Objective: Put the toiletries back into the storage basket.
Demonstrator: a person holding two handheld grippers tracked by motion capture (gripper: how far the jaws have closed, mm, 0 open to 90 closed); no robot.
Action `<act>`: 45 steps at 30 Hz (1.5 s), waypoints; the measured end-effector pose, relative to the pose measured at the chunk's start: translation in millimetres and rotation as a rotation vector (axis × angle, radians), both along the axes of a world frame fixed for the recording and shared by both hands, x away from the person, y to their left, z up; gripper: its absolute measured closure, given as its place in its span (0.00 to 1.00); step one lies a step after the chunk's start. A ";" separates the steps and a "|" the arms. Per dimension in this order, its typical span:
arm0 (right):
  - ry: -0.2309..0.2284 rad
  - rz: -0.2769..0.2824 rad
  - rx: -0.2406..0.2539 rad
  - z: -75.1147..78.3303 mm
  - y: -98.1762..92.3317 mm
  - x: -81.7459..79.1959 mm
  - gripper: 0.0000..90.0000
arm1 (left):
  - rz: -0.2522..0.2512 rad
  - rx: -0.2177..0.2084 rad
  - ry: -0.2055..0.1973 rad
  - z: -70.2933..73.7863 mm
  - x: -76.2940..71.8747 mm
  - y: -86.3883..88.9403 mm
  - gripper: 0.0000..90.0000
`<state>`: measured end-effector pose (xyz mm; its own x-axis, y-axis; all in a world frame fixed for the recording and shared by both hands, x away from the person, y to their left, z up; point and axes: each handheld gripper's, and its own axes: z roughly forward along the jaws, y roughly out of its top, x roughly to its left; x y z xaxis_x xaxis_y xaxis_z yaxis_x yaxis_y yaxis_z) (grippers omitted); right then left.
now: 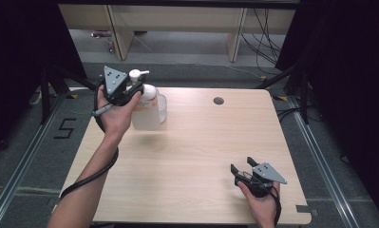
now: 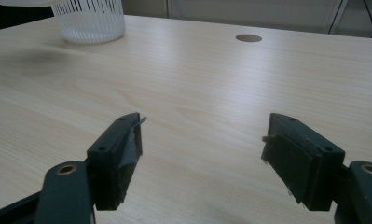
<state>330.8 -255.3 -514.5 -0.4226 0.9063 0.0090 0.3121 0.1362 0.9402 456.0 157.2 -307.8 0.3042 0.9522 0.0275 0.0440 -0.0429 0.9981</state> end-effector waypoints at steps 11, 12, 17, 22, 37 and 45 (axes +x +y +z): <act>0.008 -0.006 0.006 0.0 0.3 -0.4 0.31 | 0.003 -0.004 -0.010 3.5 3.6 0.8 0.65; 0.038 -0.015 0.035 0.1 2.7 -2.4 0.31 | 0.004 -0.003 -0.010 3.9 3.7 1.0 0.65; 0.007 -0.008 -0.002 0.1 0.6 -0.3 0.31 | 0.007 -0.002 -0.023 5.7 4.4 1.7 0.65; 0.022 -0.009 0.000 0.6 0.8 -1.2 0.31 | 0.007 -0.008 -0.031 8.2 5.8 1.5 0.65; 0.028 -0.010 -0.012 1.2 -0.2 -1.1 0.31 | 0.011 -0.006 -0.039 13.5 9.9 1.1 0.65; 0.040 0.000 0.005 1.2 0.8 -1.0 0.31 | 0.008 0.006 -0.055 19.5 11.5 2.9 0.65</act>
<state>329.8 -254.6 -513.2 -0.4214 0.9064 0.0299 0.3492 0.1318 0.9277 467.6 160.1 -288.3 0.2949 0.9543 0.0495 -0.0110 -0.0484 0.9988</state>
